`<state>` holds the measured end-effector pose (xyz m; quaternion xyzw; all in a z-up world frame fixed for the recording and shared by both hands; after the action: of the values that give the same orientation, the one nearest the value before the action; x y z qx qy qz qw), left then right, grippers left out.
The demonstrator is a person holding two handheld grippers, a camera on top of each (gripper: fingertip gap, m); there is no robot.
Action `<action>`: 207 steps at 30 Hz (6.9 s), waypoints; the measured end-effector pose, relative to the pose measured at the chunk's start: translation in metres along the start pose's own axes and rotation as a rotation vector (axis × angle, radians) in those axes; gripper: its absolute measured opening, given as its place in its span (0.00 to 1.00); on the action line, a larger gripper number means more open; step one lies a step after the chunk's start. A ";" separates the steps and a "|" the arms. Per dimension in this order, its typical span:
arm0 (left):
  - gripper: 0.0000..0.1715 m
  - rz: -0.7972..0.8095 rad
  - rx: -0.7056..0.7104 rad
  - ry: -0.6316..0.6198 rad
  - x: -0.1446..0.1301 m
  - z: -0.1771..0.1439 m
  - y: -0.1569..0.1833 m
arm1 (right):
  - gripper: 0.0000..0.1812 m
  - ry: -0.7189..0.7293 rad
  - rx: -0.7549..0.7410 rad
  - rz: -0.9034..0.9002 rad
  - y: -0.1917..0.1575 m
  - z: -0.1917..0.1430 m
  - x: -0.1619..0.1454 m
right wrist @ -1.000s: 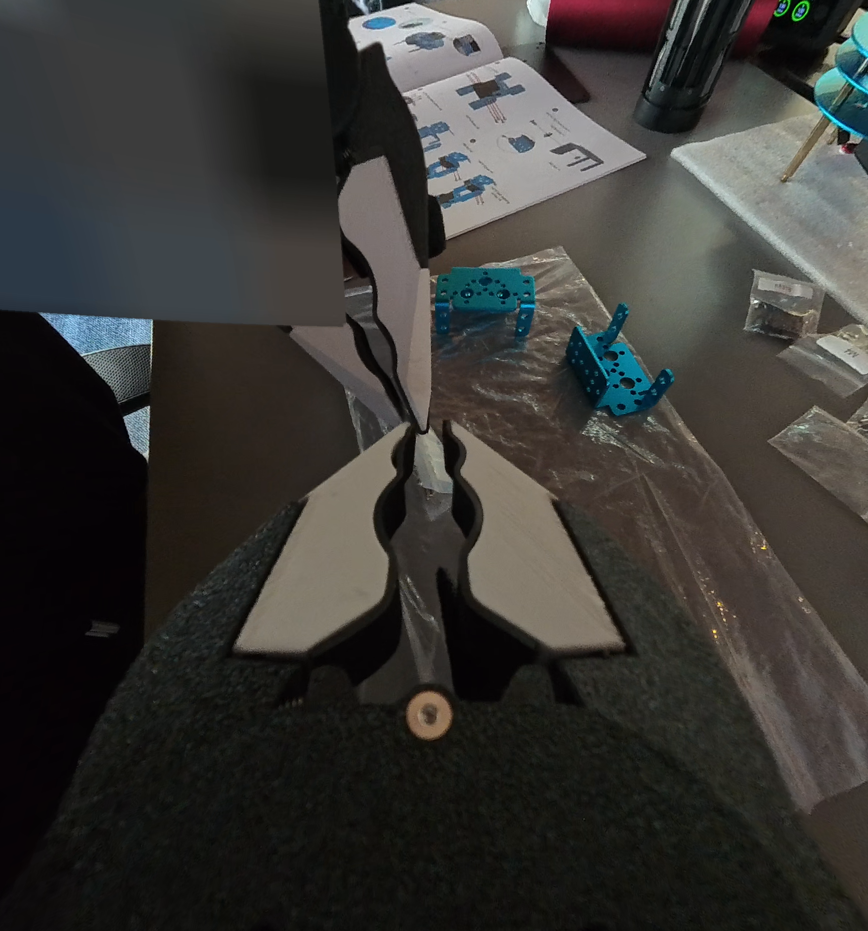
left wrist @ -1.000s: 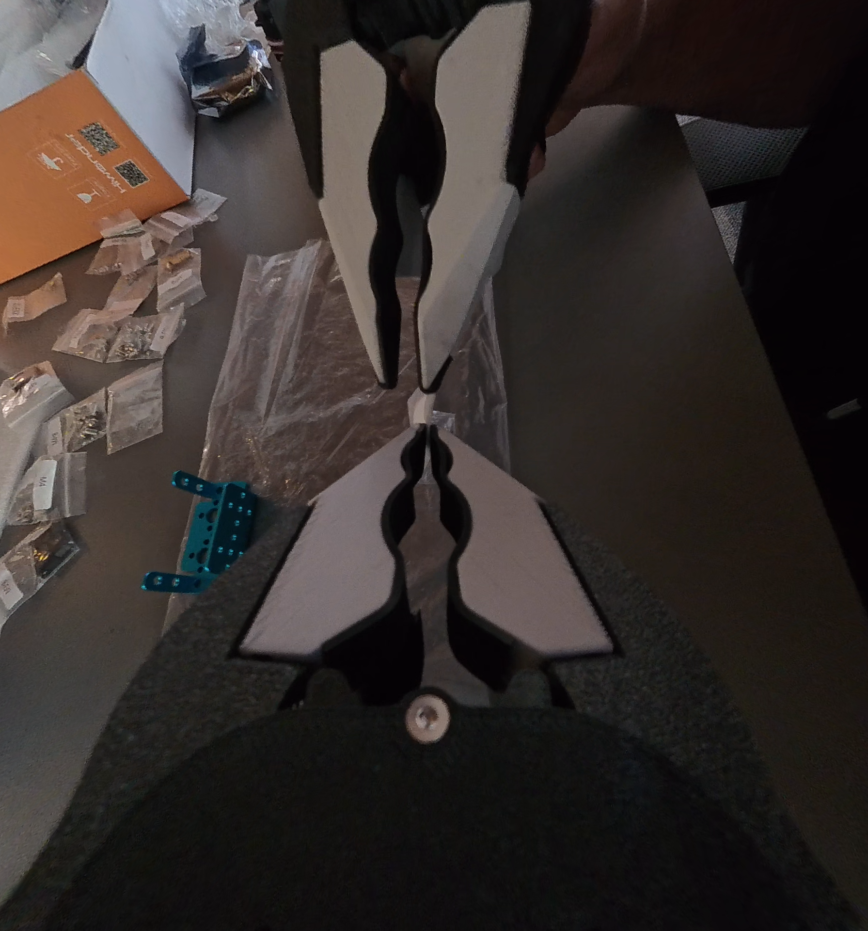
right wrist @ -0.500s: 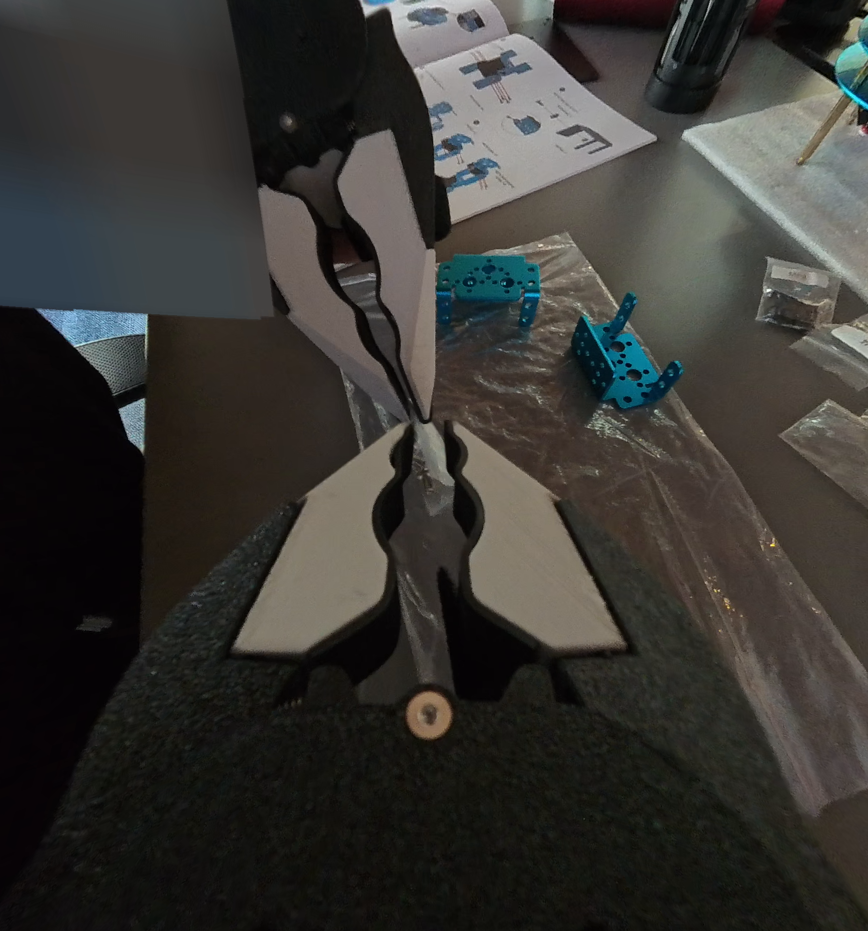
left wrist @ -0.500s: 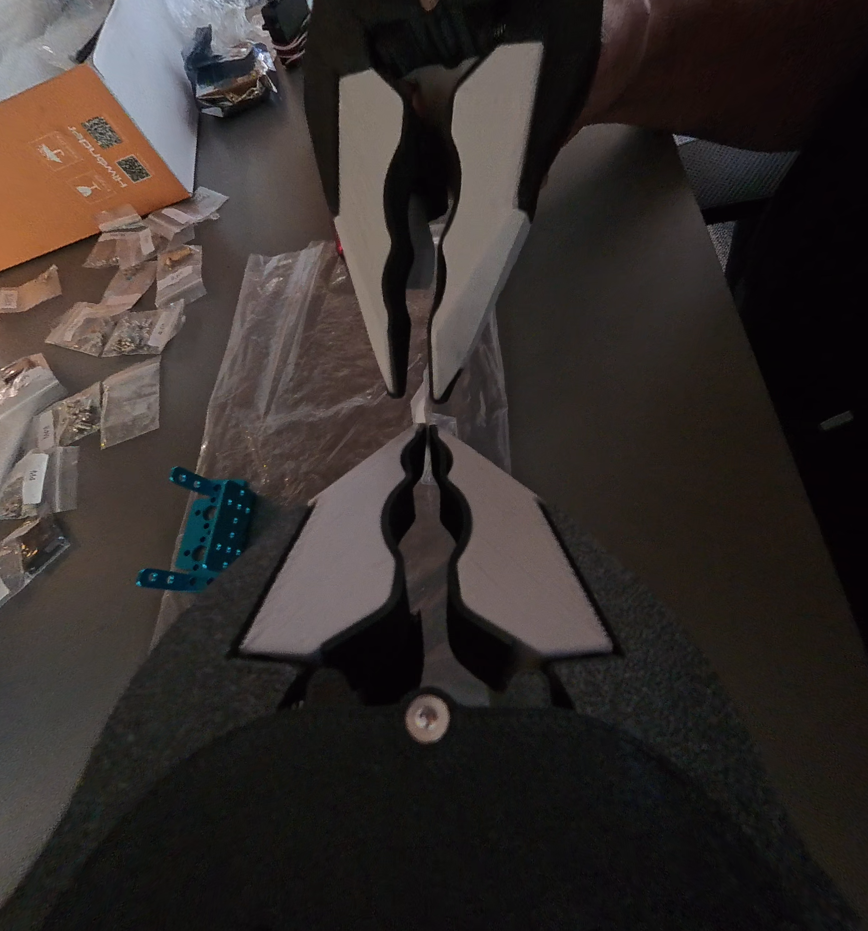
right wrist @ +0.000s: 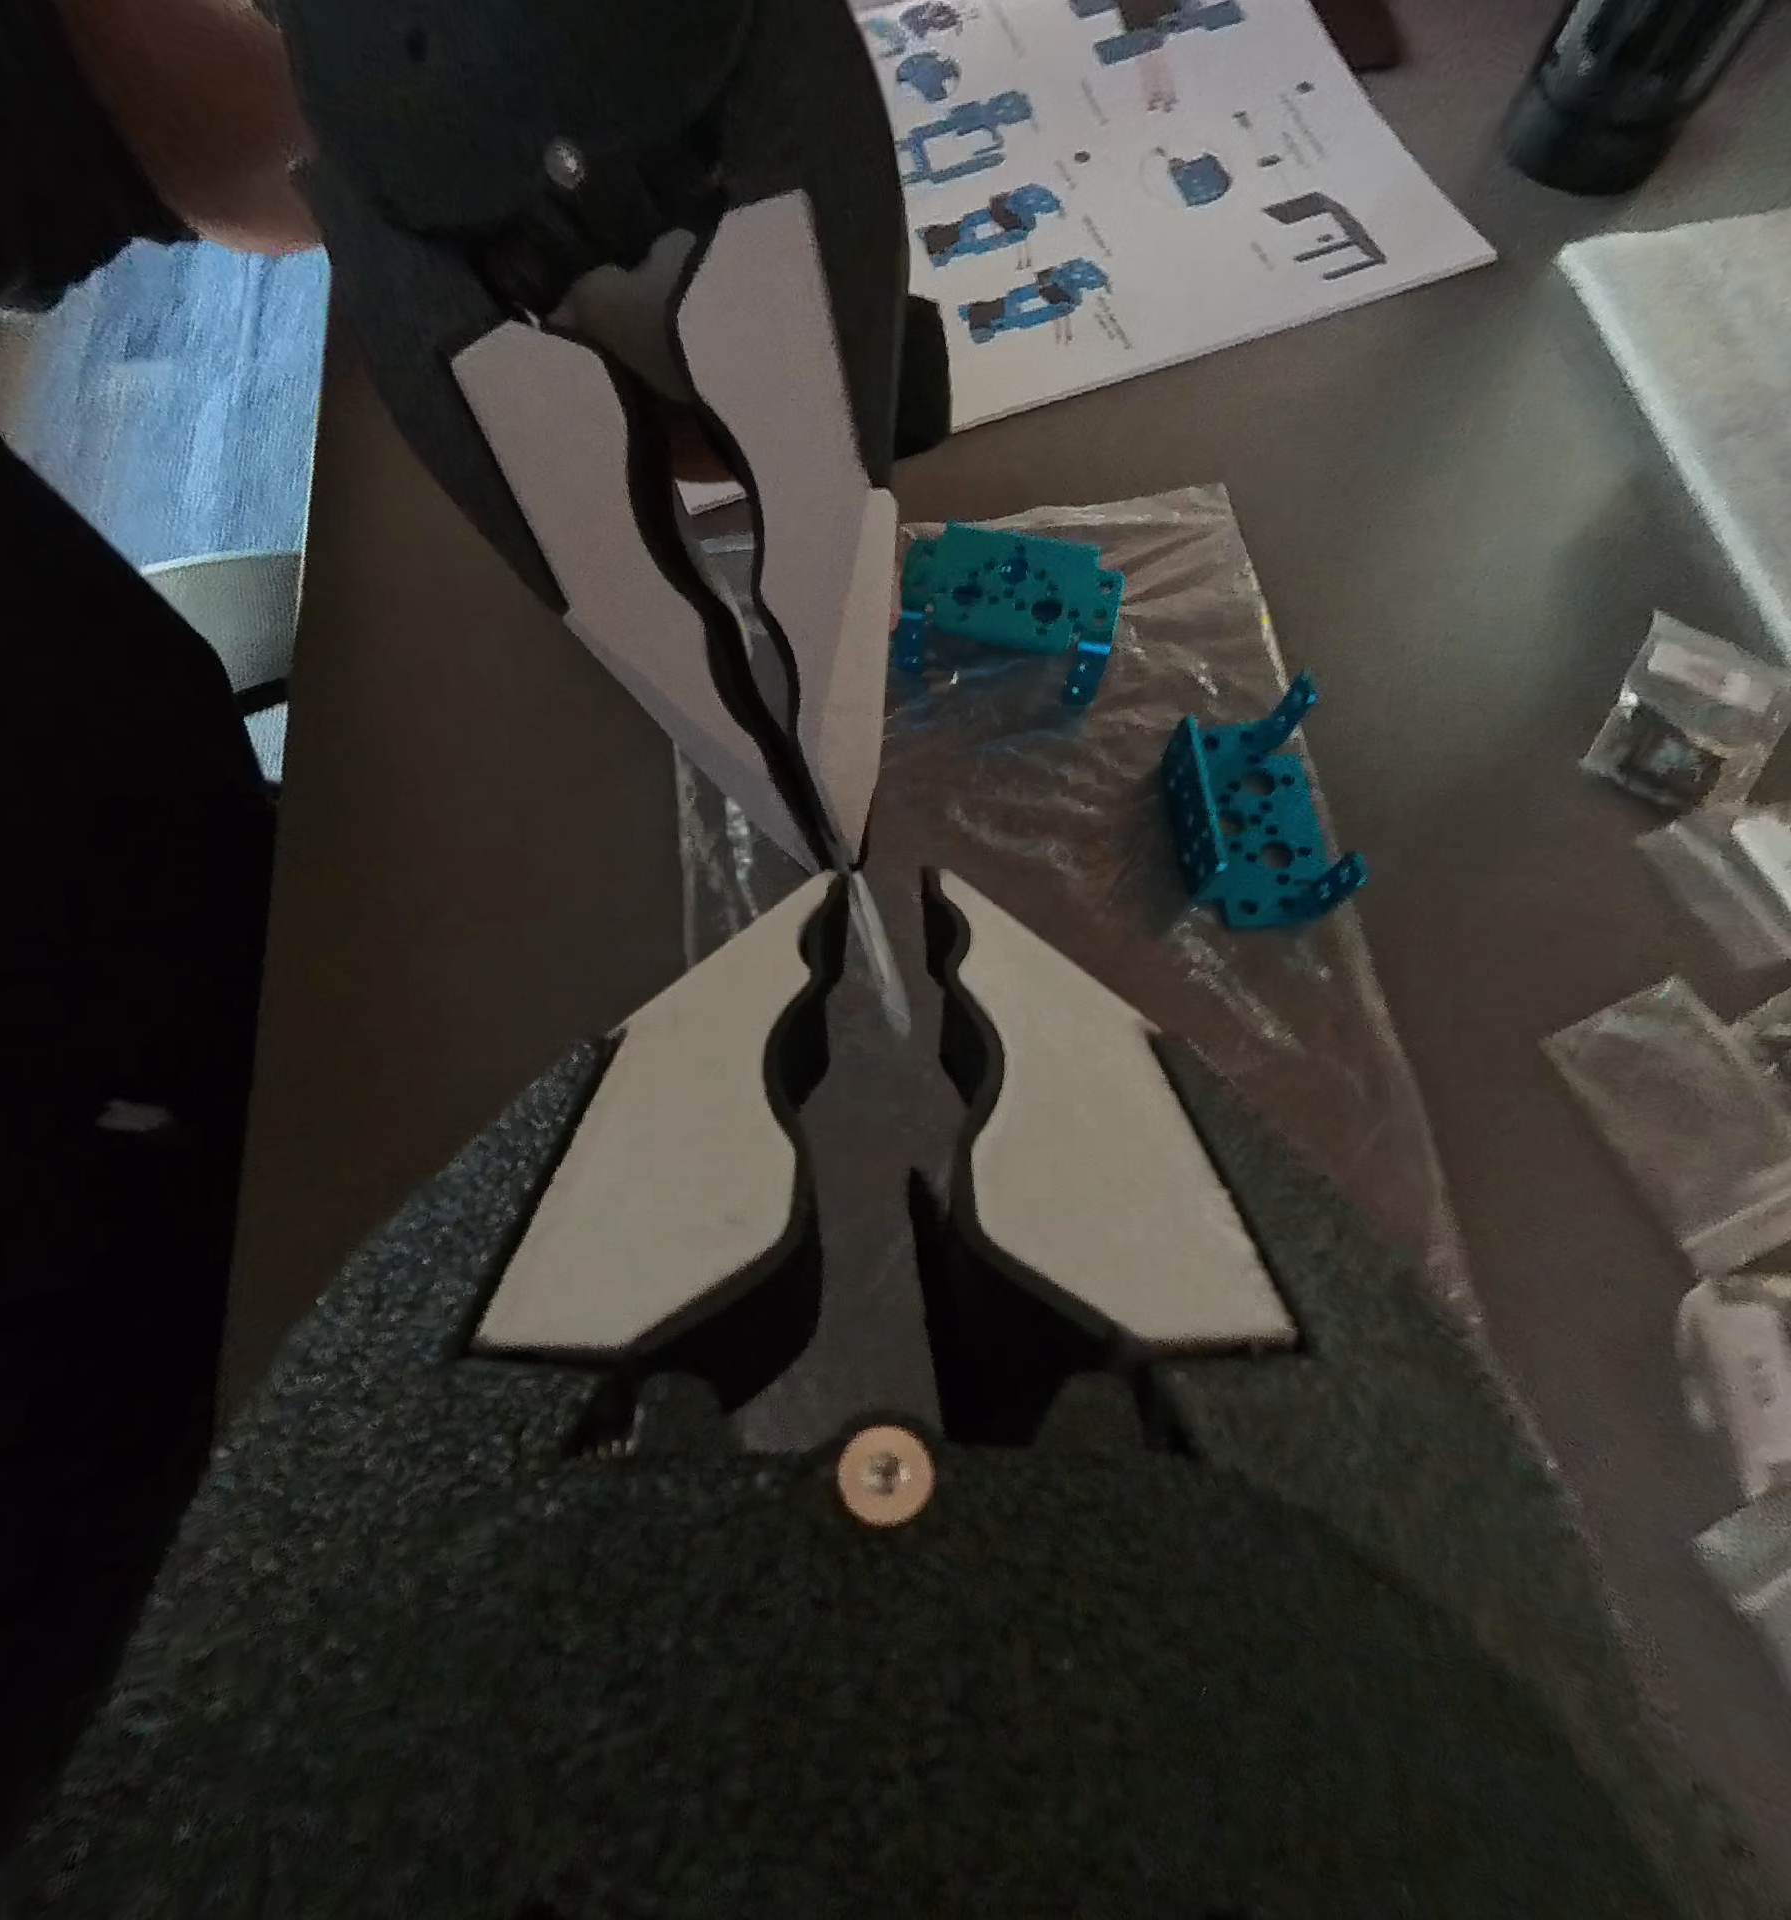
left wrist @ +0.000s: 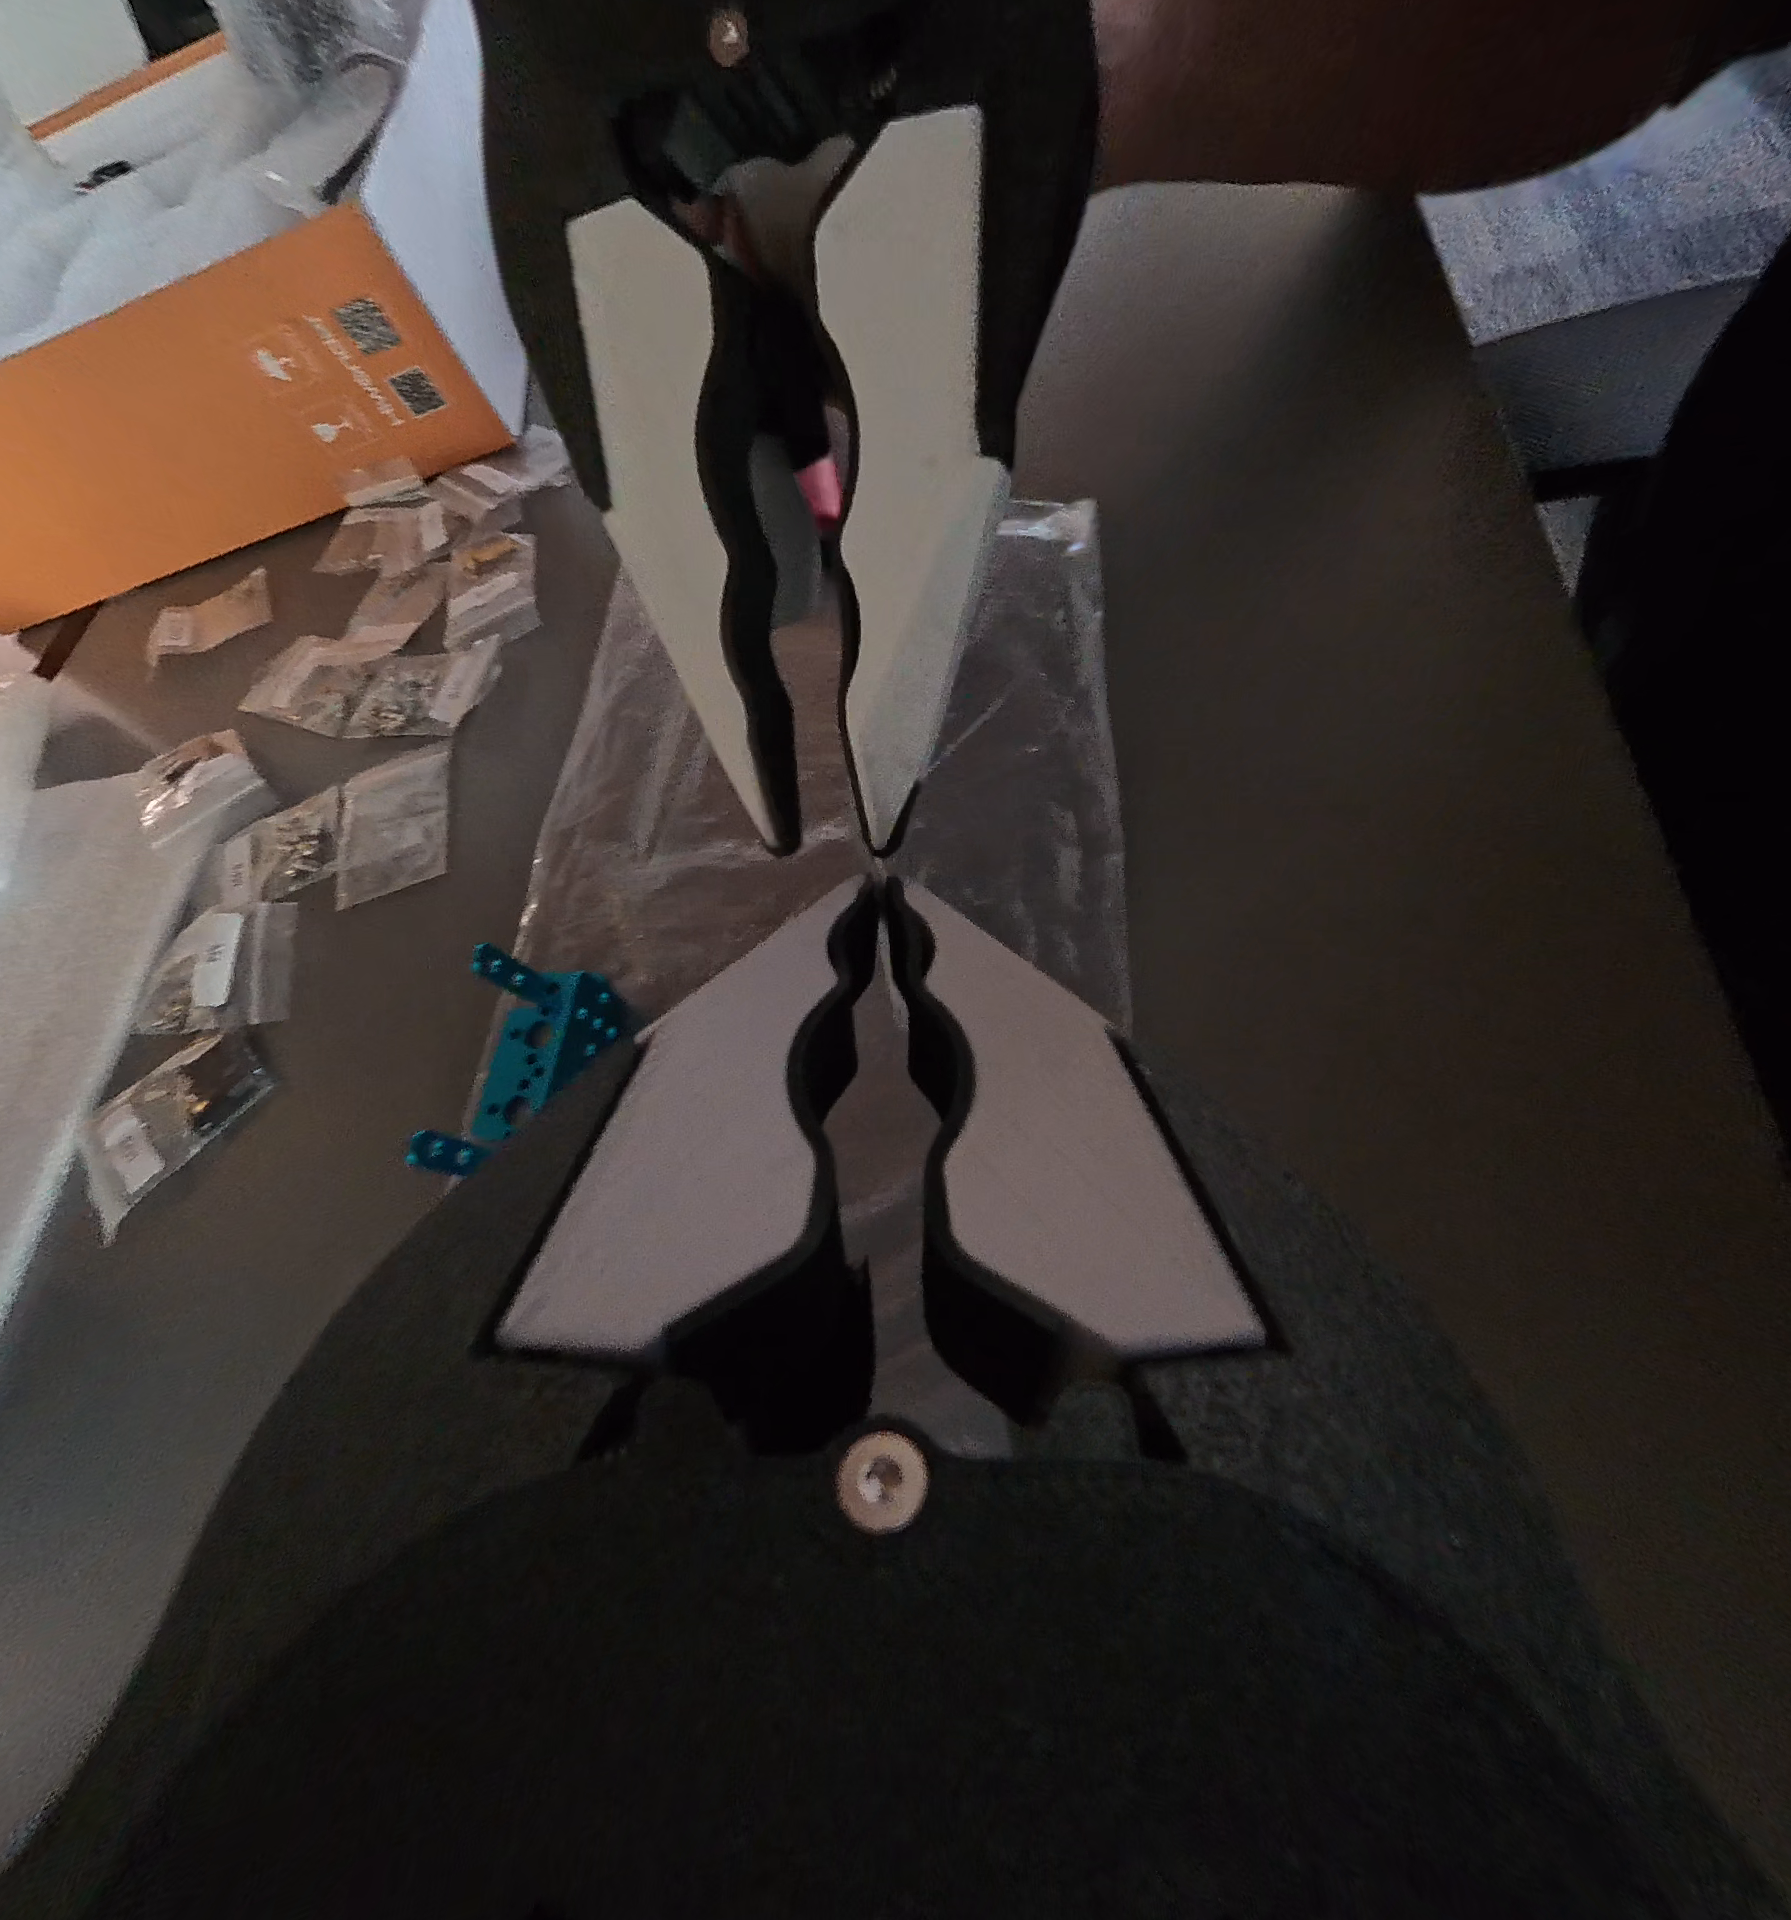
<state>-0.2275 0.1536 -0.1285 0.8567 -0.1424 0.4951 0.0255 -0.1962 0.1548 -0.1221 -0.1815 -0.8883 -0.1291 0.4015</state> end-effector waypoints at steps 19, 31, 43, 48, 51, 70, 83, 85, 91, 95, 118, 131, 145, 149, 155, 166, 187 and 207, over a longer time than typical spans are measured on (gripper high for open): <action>0.01 -0.033 0.021 -0.004 -0.011 0.001 -0.012 | 0.13 0.220 0.159 0.019 0.030 -0.015 0.012; 0.01 -0.093 -0.018 0.022 -0.008 -0.001 -0.011 | 0.13 0.145 0.136 -0.033 0.017 0.008 0.005; 0.01 -0.096 -0.016 0.016 -0.010 0.000 -0.012 | 0.14 0.146 0.138 -0.011 0.020 0.009 0.004; 0.01 -0.105 -0.021 0.020 -0.008 -0.001 -0.012 | 0.14 0.145 0.137 -0.015 0.021 0.009 0.004; 0.01 -0.111 -0.023 0.020 -0.009 -0.001 -0.013 | 0.14 0.132 0.121 -0.038 0.020 0.010 0.003; 0.01 0.010 0.067 0.035 -0.004 -0.005 -0.017 | 0.00 0.059 0.205 0.021 0.008 0.018 -0.004; 0.18 -0.443 0.024 0.315 0.035 -0.037 -0.048 | 0.00 0.387 0.217 0.473 0.053 -0.014 0.025; 0.21 -0.482 -0.059 0.323 0.035 -0.032 -0.039 | 0.00 0.407 0.216 0.451 0.046 -0.015 0.032; 0.12 -0.488 -0.029 0.342 0.034 -0.028 -0.040 | 0.00 0.350 0.089 0.378 0.042 -0.006 0.032; 0.02 -0.530 -0.022 0.369 0.032 -0.031 -0.048 | 0.00 0.368 0.065 0.354 0.039 -0.006 0.036; 0.11 -0.519 0.023 0.261 0.014 -0.018 -0.053 | 0.00 0.301 -0.074 0.256 0.042 0.003 0.028; 0.01 -0.424 0.211 0.206 0.009 -0.017 -0.061 | 0.00 0.265 -0.129 0.289 0.048 0.006 0.022; 0.00 -0.340 0.181 0.242 0.010 -0.022 -0.055 | 0.00 0.309 -0.027 0.359 0.042 0.006 0.025; 0.00 -0.486 0.122 0.262 0.010 -0.022 -0.058 | 0.00 0.286 -0.048 0.367 0.047 0.005 0.023; 0.00 -0.586 0.113 0.245 0.001 -0.017 -0.062 | 0.00 0.220 -0.072 0.420 0.051 0.013 0.014; 0.00 -0.551 0.178 0.252 0.005 -0.023 -0.067 | 0.00 0.225 -0.082 0.383 0.055 0.012 0.014; 0.00 -1.049 -0.461 0.339 0.016 -0.025 -0.037 | 0.37 0.314 -0.232 -0.419 0.026 0.011 0.024; 0.15 -0.782 -0.186 0.219 0.005 -0.014 -0.044 | 0.18 0.170 -0.311 -0.496 0.029 0.018 0.013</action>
<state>-0.2247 0.1973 -0.1131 0.7826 0.1531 0.5213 0.3039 -0.2036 0.1905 -0.1213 -0.0070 -0.8384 -0.3725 0.3980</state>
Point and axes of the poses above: each gripper's, where its closed fingertips meet, z out along the fingers, x out of its top, y = z × x across the jaws, the point moved 2 cm from there along -z, back along the fingers, and after that the axes turned 9 degrees about -z, right-handed, at the moved point
